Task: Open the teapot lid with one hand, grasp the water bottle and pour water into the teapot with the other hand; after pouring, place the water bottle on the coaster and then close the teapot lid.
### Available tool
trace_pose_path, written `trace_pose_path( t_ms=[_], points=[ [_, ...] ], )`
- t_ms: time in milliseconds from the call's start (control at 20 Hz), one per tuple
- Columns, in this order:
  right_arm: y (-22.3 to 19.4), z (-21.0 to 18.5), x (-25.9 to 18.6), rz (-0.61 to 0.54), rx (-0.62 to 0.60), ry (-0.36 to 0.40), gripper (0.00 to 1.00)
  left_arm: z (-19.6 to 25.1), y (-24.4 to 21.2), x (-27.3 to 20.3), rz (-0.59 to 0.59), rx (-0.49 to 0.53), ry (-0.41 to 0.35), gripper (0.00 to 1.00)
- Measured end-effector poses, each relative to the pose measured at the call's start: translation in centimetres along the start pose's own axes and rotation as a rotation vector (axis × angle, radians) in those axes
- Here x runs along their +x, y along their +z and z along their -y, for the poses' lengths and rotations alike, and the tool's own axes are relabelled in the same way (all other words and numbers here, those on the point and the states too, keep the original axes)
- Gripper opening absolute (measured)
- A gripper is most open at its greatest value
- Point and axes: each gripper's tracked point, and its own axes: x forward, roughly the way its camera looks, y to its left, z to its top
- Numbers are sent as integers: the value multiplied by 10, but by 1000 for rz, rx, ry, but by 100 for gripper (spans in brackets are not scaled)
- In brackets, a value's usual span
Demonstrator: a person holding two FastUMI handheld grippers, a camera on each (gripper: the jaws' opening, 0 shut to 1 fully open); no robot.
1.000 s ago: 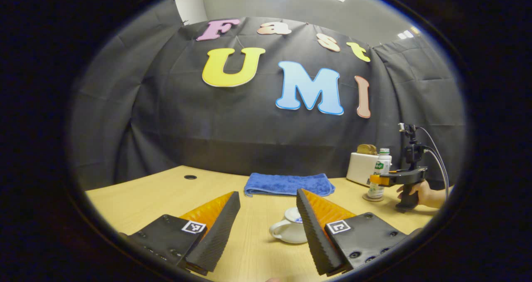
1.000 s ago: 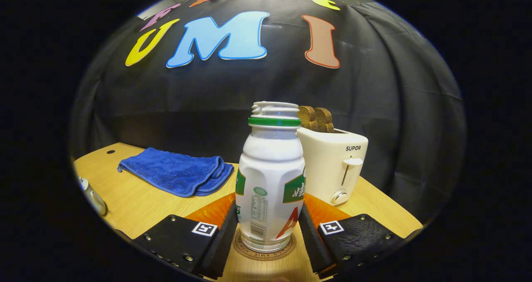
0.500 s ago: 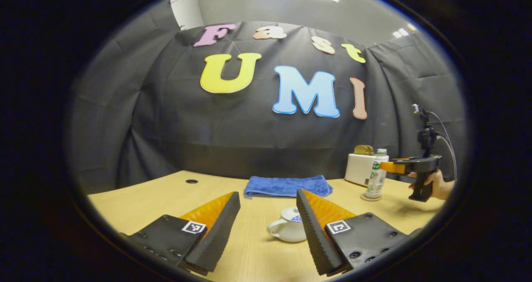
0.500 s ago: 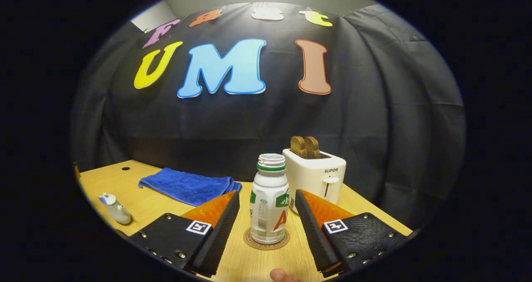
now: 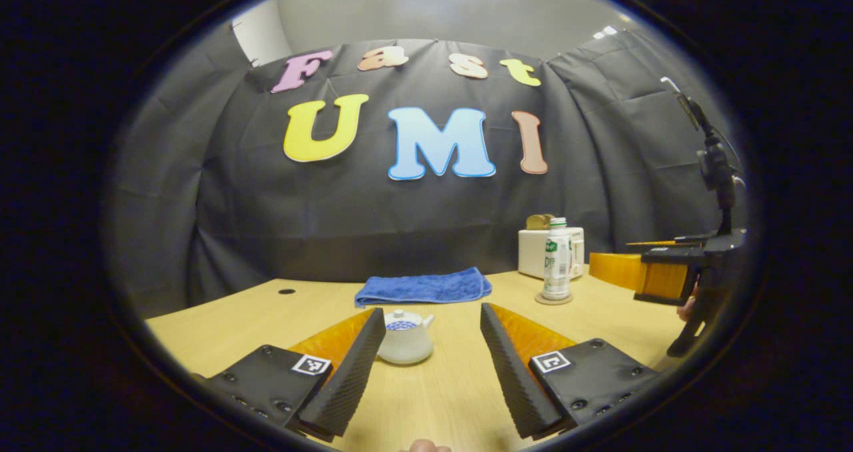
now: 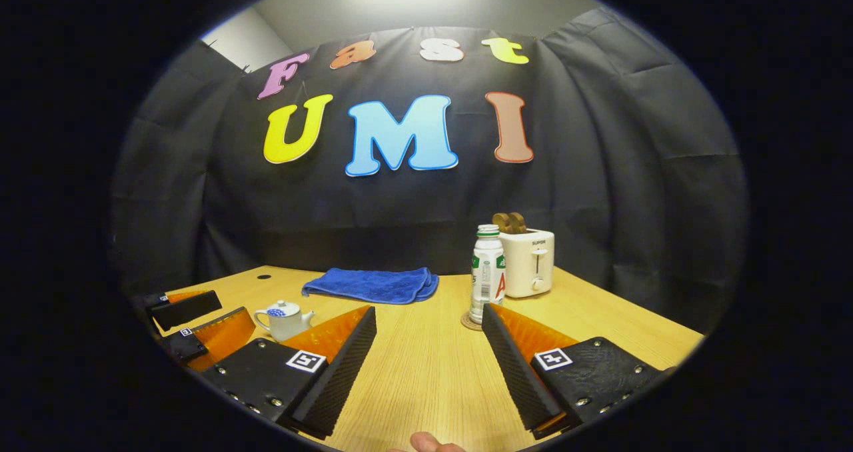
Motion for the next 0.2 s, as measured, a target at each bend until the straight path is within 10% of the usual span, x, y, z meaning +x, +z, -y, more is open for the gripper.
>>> trace_pose_path(
  t_ms=[200],
  points=[
    [-27, -22, -15, -34, 1, -16, 98, 10, -16, -6, -31, -8, 20, 99]
  ],
)
